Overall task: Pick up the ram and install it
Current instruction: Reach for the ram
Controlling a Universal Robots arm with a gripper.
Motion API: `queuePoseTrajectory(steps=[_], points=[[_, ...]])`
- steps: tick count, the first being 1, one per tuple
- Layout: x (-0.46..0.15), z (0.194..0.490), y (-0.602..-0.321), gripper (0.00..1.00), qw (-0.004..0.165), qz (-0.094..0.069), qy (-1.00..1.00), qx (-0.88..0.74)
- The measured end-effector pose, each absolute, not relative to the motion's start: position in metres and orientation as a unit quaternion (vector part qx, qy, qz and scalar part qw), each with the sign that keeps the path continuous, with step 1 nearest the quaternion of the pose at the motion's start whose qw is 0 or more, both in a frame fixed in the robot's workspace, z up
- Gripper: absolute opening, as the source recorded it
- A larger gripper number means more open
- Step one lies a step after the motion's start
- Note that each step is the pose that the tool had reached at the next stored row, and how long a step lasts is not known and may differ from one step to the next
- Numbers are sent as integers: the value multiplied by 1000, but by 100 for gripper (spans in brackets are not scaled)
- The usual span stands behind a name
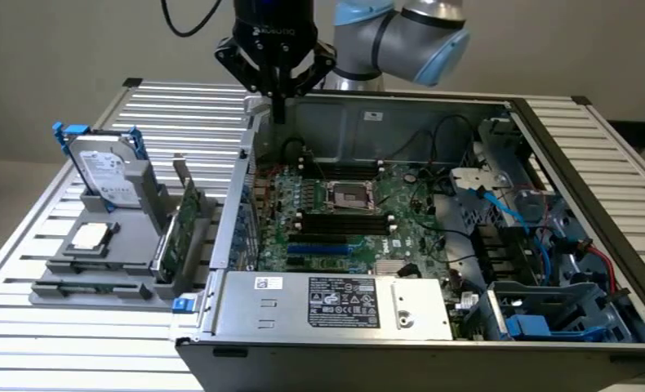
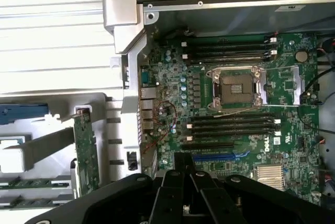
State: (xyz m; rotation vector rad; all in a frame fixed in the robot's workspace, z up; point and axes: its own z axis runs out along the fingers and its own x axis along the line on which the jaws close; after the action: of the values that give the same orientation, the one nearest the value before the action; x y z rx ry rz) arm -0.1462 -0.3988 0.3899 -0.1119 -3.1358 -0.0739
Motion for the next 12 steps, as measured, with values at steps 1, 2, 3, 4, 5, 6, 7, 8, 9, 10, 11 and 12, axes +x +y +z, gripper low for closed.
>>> queuePoseTrajectory(steps=[1, 2, 3, 4, 5, 6, 7, 8, 9, 10, 11, 12], points=[[-151, 389, -399, 11, 3, -23, -999, -36], [-155, 389, -399, 11, 5, -23, -999, -36], [-160, 388, -399, 11, 6, -23, -999, -36], [-164, 388, -399, 11, 8, -23, -999, -36], [-169, 387, -399, 11, 10, -23, -999, -36], [-173, 386, -399, 11, 11, -23, -999, -36], [-178, 386, -399, 11, 12, -23, -999, -36], [-182, 385, -399, 11, 13, -23, -999, -36], [-187, 385, -399, 11, 14, -23, -999, -36], [-191, 384, -399, 11, 16, -23, -999, -36], [-196, 383, -399, 11, 17, -23, -999, -36], [-200, 382, -399, 11, 19, -22, -999, -36]])
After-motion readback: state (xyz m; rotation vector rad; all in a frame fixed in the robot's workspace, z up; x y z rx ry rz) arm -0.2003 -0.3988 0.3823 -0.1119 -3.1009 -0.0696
